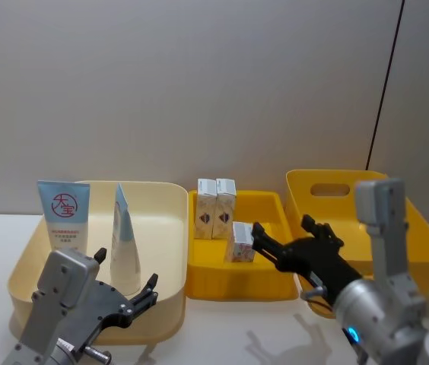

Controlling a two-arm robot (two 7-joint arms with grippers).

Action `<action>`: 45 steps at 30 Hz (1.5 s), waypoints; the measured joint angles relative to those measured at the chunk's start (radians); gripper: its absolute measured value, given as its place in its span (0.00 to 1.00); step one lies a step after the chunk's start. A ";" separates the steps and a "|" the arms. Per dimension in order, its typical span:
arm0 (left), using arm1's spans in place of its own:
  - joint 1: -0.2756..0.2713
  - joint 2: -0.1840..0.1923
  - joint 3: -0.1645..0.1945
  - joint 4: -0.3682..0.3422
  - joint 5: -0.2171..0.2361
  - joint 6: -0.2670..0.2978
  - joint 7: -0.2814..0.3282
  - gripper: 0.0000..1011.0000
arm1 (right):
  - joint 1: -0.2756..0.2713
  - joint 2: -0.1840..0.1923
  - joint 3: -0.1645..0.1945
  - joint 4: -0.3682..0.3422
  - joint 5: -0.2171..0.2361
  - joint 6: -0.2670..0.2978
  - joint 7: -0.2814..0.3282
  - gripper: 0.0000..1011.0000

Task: Bimanual collaborative sorting of washing and personal care products

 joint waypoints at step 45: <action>0.000 0.000 0.000 0.000 0.000 0.000 0.000 0.99 | 0.431 -0.203 0.000 0.375 -0.018 0.647 -0.193 0.99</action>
